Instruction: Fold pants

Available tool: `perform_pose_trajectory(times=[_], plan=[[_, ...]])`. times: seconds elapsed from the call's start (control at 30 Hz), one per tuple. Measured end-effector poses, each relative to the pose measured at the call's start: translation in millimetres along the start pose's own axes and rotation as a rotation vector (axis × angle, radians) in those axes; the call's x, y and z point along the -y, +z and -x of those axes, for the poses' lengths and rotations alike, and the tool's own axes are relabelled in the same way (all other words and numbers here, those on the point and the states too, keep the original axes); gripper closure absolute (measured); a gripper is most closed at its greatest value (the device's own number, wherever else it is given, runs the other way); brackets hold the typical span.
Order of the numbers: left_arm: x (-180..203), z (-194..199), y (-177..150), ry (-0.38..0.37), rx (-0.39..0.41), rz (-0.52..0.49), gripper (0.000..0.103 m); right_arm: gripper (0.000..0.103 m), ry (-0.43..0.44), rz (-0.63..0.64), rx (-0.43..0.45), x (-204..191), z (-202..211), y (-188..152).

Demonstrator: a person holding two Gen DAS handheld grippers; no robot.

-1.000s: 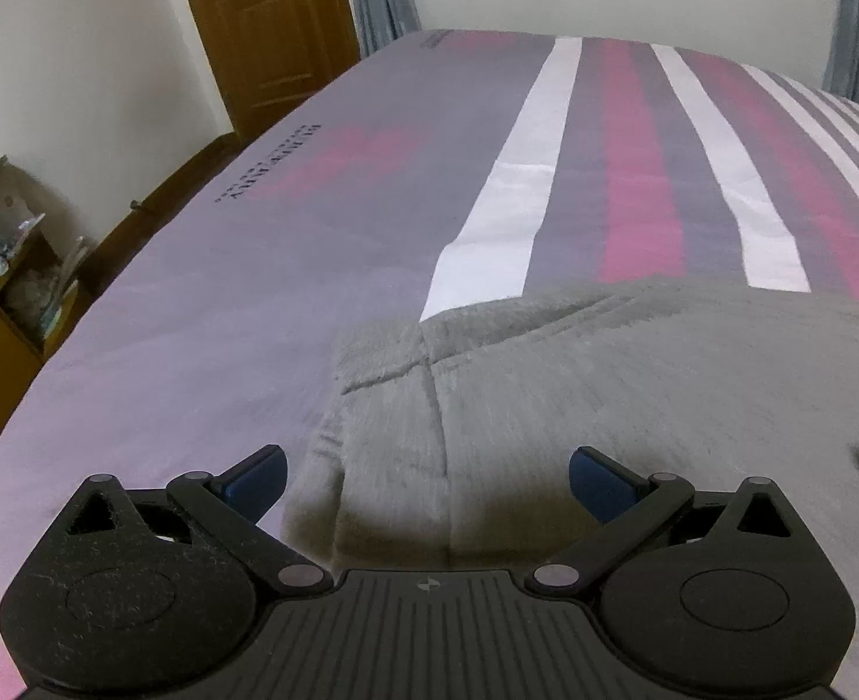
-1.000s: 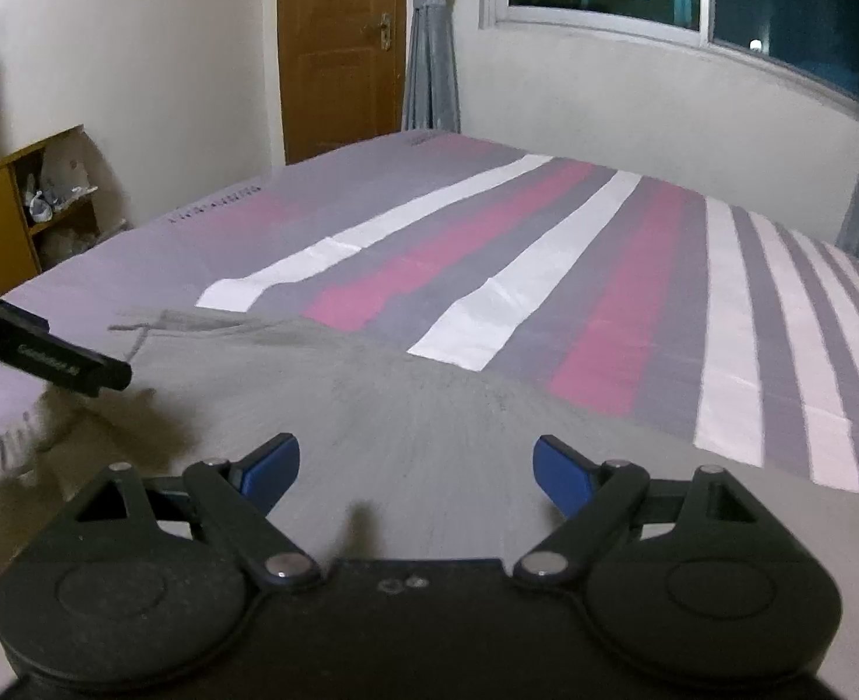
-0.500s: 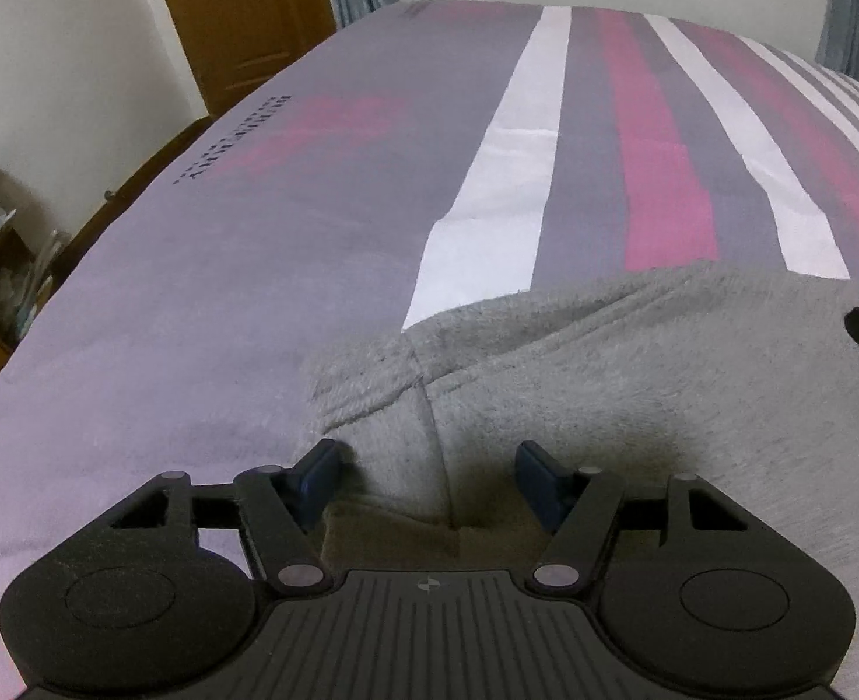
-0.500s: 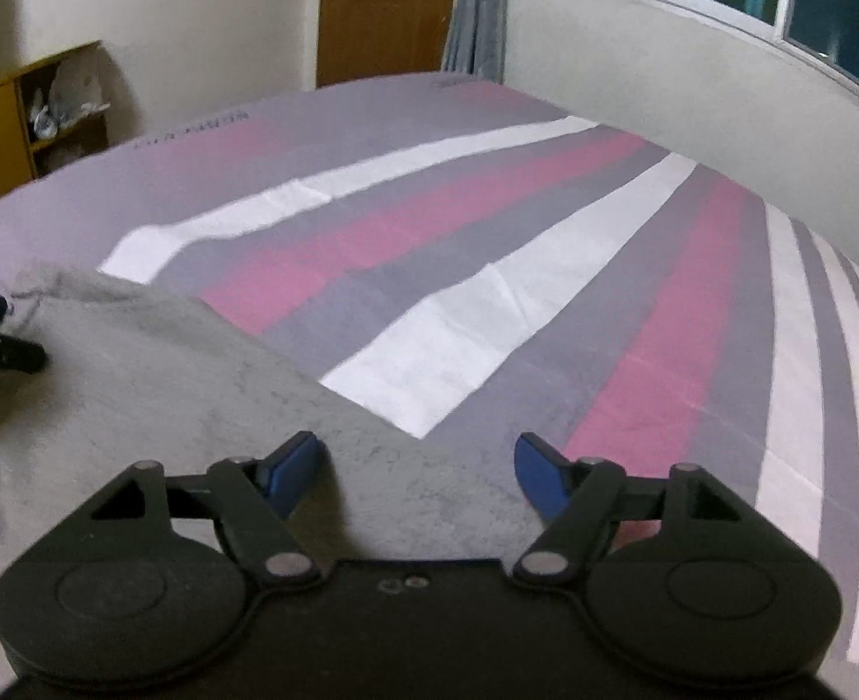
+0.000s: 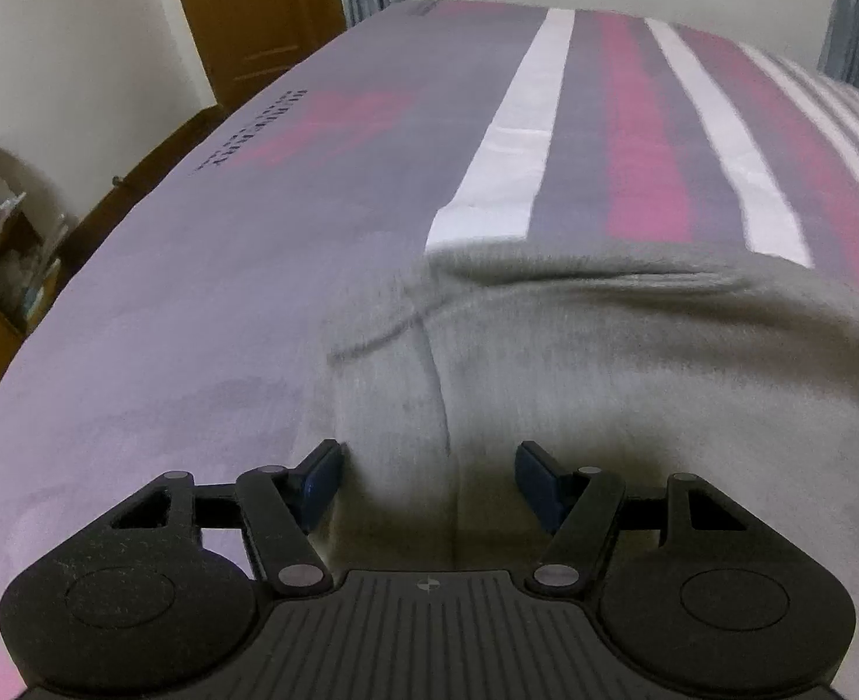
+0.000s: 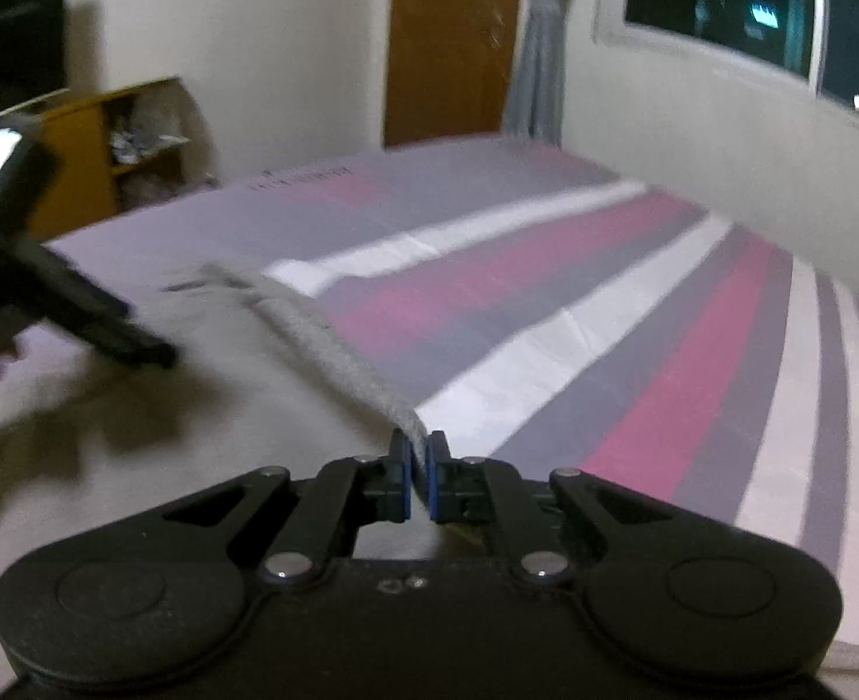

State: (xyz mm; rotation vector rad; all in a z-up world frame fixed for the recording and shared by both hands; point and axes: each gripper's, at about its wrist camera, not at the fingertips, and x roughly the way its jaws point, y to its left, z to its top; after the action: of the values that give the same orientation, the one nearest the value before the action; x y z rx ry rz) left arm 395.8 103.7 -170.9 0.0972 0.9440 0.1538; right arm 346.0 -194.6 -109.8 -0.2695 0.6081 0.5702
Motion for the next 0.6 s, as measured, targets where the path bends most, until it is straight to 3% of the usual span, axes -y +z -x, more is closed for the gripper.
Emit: perform_pose_trajectory(times=[0.1,0.23,0.37,0.43,0.6], plan=[[-6,29,-15,-0.031,0.014,0.012,0.036,0.098,0.016,0.035,0.018,-30,48,-15],[-14,81,-49,-0.078,0.033,0.005,0.036,0.098,0.065,-0.015,-0.012,-72,94,-57],[-20,112,-81,-0.099,0.03,-0.007,0.036,0.098,0.063,-0.059,-0.08,-102,99,-103],[-25,114,-100,-0.124,-0.011,0.002,0.036,0.096,0.036,-0.086,-0.118,-109,90,-119],[-42,108,-124,-0.183,-0.088,0.121,0.036,0.082,-0.003,-0.174,-0.105,-110,98,-118]])
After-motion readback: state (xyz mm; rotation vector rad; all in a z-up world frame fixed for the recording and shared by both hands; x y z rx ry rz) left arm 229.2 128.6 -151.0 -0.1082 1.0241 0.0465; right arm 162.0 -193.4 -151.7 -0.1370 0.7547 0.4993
